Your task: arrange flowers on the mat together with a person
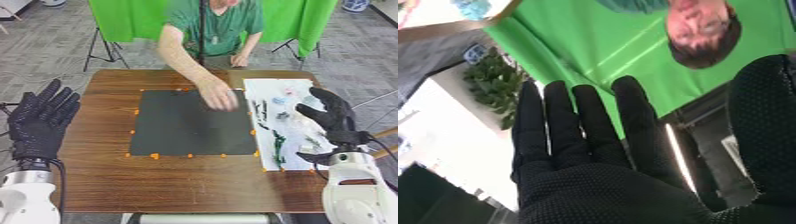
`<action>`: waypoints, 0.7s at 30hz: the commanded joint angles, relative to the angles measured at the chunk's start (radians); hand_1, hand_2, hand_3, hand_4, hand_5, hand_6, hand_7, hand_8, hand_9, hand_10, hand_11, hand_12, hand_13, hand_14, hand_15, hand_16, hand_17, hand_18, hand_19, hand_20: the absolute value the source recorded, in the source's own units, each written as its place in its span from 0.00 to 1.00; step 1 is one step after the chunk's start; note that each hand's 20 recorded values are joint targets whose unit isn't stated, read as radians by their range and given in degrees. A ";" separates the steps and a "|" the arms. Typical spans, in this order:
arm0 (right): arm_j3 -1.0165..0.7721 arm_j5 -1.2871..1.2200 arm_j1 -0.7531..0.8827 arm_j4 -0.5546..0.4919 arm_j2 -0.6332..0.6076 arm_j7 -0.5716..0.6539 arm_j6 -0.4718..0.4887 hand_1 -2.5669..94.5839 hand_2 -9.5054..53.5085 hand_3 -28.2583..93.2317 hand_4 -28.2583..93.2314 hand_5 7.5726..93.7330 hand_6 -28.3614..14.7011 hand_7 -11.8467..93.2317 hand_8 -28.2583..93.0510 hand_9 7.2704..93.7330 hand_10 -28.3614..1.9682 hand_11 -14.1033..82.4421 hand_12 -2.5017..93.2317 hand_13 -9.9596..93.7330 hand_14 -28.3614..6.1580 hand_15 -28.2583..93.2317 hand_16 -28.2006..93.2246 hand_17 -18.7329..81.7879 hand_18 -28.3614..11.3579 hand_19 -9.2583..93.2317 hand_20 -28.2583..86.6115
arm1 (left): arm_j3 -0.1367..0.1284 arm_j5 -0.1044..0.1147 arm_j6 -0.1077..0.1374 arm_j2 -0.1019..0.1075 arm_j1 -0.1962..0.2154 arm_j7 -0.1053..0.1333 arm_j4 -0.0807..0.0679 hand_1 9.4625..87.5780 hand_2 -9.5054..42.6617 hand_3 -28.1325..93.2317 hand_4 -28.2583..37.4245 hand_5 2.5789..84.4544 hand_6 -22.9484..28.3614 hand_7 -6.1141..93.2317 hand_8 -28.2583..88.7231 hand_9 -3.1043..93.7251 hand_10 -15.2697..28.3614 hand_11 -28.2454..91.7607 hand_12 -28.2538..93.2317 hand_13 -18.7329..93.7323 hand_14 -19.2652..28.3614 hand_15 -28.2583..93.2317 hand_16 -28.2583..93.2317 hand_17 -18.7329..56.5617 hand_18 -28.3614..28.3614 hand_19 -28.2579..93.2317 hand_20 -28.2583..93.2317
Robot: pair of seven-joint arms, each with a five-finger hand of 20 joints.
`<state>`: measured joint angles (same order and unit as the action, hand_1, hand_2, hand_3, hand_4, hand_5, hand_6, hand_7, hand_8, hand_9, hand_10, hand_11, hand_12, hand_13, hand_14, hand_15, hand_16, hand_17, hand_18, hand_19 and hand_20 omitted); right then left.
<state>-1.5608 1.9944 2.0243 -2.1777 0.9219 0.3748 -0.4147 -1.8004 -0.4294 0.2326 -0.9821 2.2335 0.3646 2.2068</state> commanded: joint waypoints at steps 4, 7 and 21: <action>-0.037 -0.083 0.043 -0.007 0.000 -0.056 -0.014 0.25 0.12 0.85 0.06 0.36 0.53 0.24 0.16 0.32 0.34 0.21 0.21 0.34 0.37 0.39 0.39 0.26 0.27 0.52 0.32 | -0.002 0.017 -0.003 -0.002 0.009 0.007 -0.007 0.17 0.48 0.81 0.00 0.49 0.59 0.15 0.17 0.40 0.68 0.36 0.30 0.40 0.68 0.43 0.18 0.21 0.74 0.49 0.32; -0.044 -0.096 0.052 -0.007 0.004 -0.066 -0.012 0.25 0.12 0.85 0.06 0.35 0.53 0.24 0.16 0.32 0.34 0.21 0.21 0.34 0.37 0.39 0.39 0.25 0.27 0.52 0.32 | 0.001 0.034 -0.003 0.001 0.008 0.011 -0.007 0.17 0.48 0.81 0.00 0.49 0.59 0.15 0.17 0.40 0.68 0.36 0.30 0.40 0.69 0.43 0.18 0.21 0.74 0.49 0.32; -0.066 -0.116 0.064 -0.009 -0.006 -0.080 -0.002 0.25 0.12 0.85 0.06 0.35 0.53 0.24 0.16 0.31 0.34 0.20 0.21 0.34 0.37 0.38 0.39 0.25 0.28 0.52 0.32 | -0.008 0.065 0.000 -0.006 0.027 0.038 0.000 0.16 0.48 0.81 0.00 0.50 0.59 0.15 0.17 0.41 0.68 0.37 0.30 0.41 0.69 0.43 0.18 0.21 0.74 0.49 0.32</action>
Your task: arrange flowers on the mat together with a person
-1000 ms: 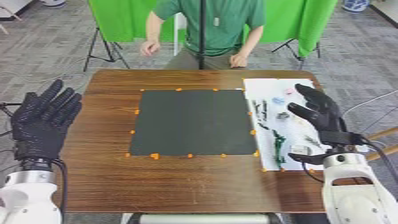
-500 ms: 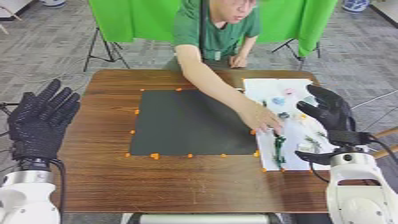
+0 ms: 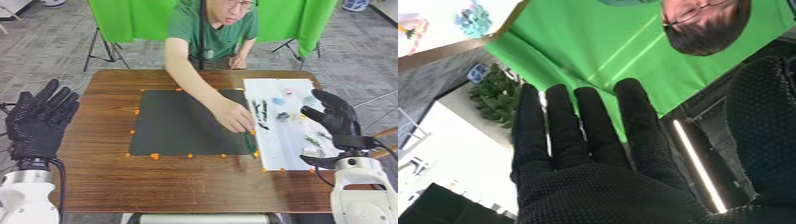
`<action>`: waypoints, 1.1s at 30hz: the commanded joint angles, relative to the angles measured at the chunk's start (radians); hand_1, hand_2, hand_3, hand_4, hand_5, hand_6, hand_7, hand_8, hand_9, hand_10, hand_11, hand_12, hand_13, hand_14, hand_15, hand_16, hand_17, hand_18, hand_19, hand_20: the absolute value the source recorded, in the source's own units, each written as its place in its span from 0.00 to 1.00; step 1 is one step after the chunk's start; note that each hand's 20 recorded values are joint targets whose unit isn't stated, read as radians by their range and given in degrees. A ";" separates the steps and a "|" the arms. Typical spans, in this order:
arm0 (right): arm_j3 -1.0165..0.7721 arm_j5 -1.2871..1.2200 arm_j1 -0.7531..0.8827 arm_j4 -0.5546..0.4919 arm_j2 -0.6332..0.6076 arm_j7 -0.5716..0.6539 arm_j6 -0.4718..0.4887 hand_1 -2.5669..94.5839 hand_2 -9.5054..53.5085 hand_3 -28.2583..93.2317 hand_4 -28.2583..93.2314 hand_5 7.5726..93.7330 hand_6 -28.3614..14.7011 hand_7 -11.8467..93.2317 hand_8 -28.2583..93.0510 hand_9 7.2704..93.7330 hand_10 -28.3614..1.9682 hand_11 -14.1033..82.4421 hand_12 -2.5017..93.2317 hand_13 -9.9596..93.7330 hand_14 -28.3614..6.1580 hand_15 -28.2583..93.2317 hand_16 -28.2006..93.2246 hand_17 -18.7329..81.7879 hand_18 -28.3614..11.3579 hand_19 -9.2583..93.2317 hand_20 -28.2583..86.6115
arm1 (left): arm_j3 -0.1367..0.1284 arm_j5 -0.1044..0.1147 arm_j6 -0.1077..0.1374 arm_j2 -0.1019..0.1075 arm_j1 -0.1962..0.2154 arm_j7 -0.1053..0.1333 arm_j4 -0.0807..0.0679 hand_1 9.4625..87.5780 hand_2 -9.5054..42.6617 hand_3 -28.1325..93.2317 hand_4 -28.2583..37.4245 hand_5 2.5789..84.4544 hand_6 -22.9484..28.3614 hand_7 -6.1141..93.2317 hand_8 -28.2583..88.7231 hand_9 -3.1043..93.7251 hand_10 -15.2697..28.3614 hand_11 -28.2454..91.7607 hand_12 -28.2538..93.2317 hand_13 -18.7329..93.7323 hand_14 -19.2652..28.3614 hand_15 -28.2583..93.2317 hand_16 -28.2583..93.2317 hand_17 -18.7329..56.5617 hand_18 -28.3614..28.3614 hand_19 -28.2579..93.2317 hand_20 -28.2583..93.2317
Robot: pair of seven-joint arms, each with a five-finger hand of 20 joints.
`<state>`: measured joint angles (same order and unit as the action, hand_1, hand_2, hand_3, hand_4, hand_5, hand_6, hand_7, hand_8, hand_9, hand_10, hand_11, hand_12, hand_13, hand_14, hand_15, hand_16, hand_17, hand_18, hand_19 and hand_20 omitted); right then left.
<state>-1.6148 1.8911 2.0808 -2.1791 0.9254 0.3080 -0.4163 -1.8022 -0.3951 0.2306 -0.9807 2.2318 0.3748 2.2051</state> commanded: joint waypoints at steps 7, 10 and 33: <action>-0.025 -0.031 0.020 -0.010 -0.007 -0.015 0.000 0.26 0.13 0.84 0.06 0.35 0.53 0.24 0.16 0.31 0.34 0.20 0.21 0.34 0.37 0.38 0.39 0.25 0.28 0.52 0.32 | -0.001 0.029 0.002 -0.009 0.025 0.022 -0.001 0.17 0.48 0.81 0.00 0.50 0.59 0.15 0.17 0.41 0.68 0.37 0.30 0.41 0.69 0.43 0.18 0.21 0.74 0.49 0.32; -0.021 -0.033 0.019 -0.011 -0.007 -0.012 -0.005 0.26 0.13 0.84 0.06 0.35 0.53 0.24 0.16 0.31 0.34 0.20 0.21 0.34 0.37 0.38 0.40 0.25 0.27 0.52 0.32 | 0.001 0.027 -0.002 -0.009 0.025 0.018 -0.001 0.16 0.48 0.81 0.00 0.51 0.59 0.16 0.17 0.42 0.69 0.37 0.30 0.41 0.69 0.43 0.18 0.21 0.74 0.49 0.32; -0.037 -0.031 0.032 -0.017 -0.014 0.001 -0.001 0.26 0.13 0.85 0.06 0.34 0.52 0.24 0.16 0.31 0.34 0.20 0.21 0.34 0.37 0.38 0.40 0.25 0.27 0.52 0.32 | -0.003 0.025 0.001 -0.017 0.033 0.014 0.004 0.16 0.48 0.81 0.00 0.51 0.60 0.16 0.17 0.42 0.69 0.37 0.30 0.42 0.70 0.44 0.18 0.21 0.74 0.49 0.32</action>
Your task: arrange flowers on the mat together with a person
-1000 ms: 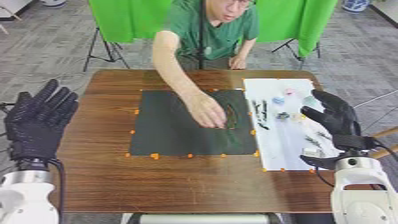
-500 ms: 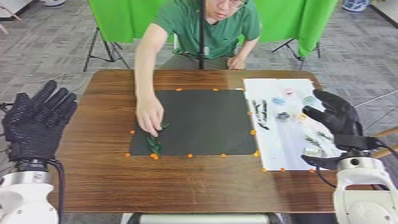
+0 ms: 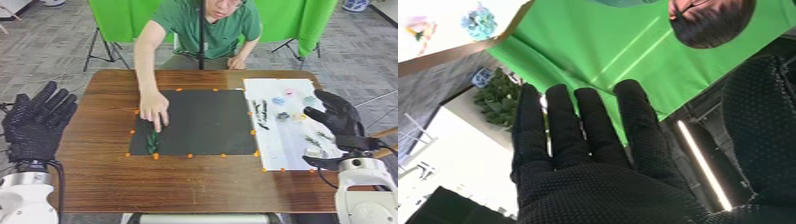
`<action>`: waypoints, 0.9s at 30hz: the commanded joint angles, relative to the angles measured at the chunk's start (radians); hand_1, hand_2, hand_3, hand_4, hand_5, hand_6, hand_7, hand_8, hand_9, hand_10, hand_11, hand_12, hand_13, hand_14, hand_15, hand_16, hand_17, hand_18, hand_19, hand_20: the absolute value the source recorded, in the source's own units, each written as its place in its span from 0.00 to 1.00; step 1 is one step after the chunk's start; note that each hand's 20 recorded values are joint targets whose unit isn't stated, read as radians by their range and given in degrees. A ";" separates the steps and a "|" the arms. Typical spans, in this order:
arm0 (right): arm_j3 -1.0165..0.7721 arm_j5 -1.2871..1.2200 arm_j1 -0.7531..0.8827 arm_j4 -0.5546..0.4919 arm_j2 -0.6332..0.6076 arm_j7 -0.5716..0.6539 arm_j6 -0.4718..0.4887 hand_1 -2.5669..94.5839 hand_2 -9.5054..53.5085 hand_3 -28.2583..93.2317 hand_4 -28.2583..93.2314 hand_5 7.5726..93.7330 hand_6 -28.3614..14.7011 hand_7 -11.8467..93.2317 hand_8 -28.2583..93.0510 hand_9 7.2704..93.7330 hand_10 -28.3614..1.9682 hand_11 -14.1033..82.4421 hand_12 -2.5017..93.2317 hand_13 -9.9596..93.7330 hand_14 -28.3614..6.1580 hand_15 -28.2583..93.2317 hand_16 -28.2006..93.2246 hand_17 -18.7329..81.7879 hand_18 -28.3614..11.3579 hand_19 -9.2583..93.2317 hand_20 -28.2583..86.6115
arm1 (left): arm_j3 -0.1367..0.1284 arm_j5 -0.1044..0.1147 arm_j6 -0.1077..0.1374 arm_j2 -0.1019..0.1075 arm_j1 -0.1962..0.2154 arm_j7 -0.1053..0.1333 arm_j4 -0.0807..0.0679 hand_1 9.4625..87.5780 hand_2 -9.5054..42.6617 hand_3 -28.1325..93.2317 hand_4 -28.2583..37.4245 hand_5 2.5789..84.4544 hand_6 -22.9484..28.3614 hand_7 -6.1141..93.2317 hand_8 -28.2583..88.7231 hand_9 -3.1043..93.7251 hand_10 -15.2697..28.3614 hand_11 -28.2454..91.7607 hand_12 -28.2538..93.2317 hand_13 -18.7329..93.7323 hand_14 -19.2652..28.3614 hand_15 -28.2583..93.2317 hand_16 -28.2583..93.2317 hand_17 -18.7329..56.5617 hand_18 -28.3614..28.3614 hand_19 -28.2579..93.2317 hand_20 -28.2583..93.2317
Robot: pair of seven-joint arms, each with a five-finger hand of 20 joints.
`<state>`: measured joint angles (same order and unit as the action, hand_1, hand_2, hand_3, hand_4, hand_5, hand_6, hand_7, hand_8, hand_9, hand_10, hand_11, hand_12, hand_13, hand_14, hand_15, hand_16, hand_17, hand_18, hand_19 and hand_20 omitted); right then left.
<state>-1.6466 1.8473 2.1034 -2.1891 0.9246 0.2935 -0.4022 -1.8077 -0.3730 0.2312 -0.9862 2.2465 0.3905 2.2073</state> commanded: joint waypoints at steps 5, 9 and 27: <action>-0.008 0.017 0.008 -0.004 -0.016 0.019 -0.015 0.26 0.13 0.85 0.06 0.34 0.52 0.24 0.16 0.31 0.34 0.20 0.21 0.34 0.37 0.38 0.40 0.25 0.27 0.52 0.32 | 0.003 0.001 -0.004 -0.011 0.015 -0.005 -0.001 0.16 0.48 0.81 0.00 0.51 0.60 0.16 0.17 0.42 0.69 0.37 0.30 0.42 0.70 0.44 0.18 0.21 0.74 0.49 0.32; -0.013 0.052 0.012 -0.007 -0.029 0.069 -0.019 0.26 0.13 0.85 0.06 0.34 0.52 0.24 0.16 0.31 0.34 0.20 0.21 0.34 0.37 0.38 0.40 0.25 0.27 0.52 0.32 | 0.005 0.001 -0.004 -0.008 0.013 -0.006 -0.002 0.16 0.48 0.81 0.00 0.51 0.60 0.16 0.17 0.42 0.69 0.37 0.30 0.42 0.70 0.44 0.18 0.21 0.74 0.49 0.32; 0.015 0.572 0.023 0.033 -0.053 0.495 0.217 0.26 0.05 0.84 0.05 0.37 0.50 0.24 0.16 0.35 0.30 0.27 0.25 0.37 0.34 0.44 0.40 0.27 0.25 0.56 0.33 | 0.008 -0.005 -0.006 -0.005 0.026 -0.014 0.000 0.16 0.48 0.81 0.00 0.50 0.59 0.16 0.17 0.42 0.69 0.37 0.30 0.42 0.70 0.44 0.18 0.21 0.74 0.49 0.32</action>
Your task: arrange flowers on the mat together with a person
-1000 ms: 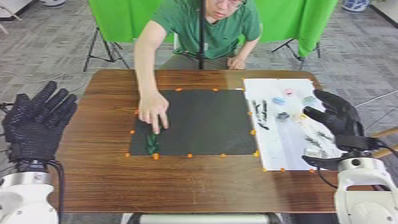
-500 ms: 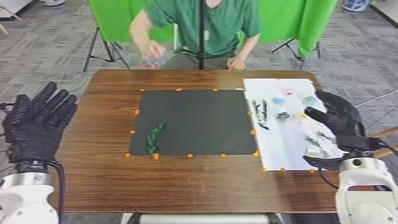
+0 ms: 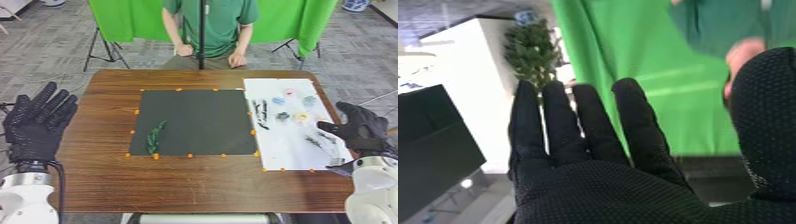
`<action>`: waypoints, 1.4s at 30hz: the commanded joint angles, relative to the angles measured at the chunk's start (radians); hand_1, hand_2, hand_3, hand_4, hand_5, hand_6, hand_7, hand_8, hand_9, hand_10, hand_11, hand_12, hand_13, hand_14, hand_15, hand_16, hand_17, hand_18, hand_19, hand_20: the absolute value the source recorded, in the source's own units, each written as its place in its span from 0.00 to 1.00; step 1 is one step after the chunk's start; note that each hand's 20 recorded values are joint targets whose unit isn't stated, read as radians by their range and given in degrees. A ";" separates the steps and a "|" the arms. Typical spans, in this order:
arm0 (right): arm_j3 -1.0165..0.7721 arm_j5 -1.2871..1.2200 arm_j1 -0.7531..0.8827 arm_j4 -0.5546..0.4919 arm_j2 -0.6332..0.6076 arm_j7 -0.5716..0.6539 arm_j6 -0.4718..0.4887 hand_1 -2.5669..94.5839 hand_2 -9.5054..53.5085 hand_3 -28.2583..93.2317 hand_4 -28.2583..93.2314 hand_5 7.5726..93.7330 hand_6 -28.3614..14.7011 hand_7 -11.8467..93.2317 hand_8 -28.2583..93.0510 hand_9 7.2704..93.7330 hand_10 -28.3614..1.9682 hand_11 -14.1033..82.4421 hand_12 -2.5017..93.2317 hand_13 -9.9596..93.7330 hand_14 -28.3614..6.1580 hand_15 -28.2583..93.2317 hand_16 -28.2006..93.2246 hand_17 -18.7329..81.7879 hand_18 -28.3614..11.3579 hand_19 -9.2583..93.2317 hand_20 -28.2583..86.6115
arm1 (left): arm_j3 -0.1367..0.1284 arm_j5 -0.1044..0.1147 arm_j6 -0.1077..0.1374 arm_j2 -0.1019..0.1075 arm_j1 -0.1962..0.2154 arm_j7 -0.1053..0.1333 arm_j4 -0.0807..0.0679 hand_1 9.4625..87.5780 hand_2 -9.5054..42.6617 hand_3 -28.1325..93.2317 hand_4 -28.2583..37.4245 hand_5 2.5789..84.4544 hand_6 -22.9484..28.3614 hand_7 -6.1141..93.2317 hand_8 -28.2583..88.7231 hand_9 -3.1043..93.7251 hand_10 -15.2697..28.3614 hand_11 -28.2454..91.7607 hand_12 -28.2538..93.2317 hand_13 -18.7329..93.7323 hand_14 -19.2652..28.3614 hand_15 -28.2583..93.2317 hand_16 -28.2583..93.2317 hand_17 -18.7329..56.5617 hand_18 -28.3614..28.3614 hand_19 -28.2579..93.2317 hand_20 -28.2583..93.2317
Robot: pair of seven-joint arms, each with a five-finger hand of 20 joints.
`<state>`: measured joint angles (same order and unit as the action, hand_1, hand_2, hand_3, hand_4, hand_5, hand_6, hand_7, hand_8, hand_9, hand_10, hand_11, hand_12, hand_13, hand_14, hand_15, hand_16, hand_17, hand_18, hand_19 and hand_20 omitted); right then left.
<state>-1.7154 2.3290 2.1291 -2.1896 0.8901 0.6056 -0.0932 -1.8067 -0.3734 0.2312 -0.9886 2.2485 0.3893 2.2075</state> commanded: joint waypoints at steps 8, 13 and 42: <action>0.119 0.116 -0.042 0.084 0.002 0.277 -0.018 0.29 0.02 0.84 0.04 0.48 0.51 0.29 0.14 0.42 0.27 0.47 0.31 0.43 0.31 0.61 0.38 0.30 0.21 0.64 0.31 | 0.024 -0.007 -0.004 -0.008 0.023 -0.023 -0.004 0.16 0.48 0.81 0.00 0.50 0.59 0.16 0.17 0.42 0.69 0.37 0.30 0.42 0.70 0.44 0.18 0.21 0.74 0.49 0.32; 0.121 0.085 -0.049 0.105 0.021 0.283 0.027 0.33 0.00 0.84 0.02 0.53 0.52 0.30 0.14 0.44 0.29 0.53 0.33 0.45 0.33 0.66 0.37 0.31 0.22 0.66 0.30 | 0.022 -0.009 0.001 -0.011 0.030 -0.027 -0.002 0.16 0.48 0.82 0.00 0.51 0.59 0.16 0.17 0.42 0.69 0.37 0.30 0.42 0.70 0.44 0.18 0.21 0.74 0.49 0.32; 0.219 0.052 -0.105 0.159 0.035 0.323 -0.213 0.56 0.02 0.84 0.02 0.76 0.66 0.47 0.27 0.79 0.61 0.39 0.59 0.67 0.57 0.65 0.55 0.41 0.24 0.75 0.36 | 0.028 -0.018 0.007 -0.018 0.031 -0.047 0.001 0.17 0.47 0.83 0.00 0.50 0.59 0.16 0.17 0.41 0.69 0.37 0.31 0.41 0.73 0.47 0.19 0.20 0.75 0.49 0.32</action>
<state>-1.5210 2.3914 2.0253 -1.9832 0.9417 0.9025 -0.2256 -1.7853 -0.3891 0.2344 -0.9969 2.2628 0.3518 2.2080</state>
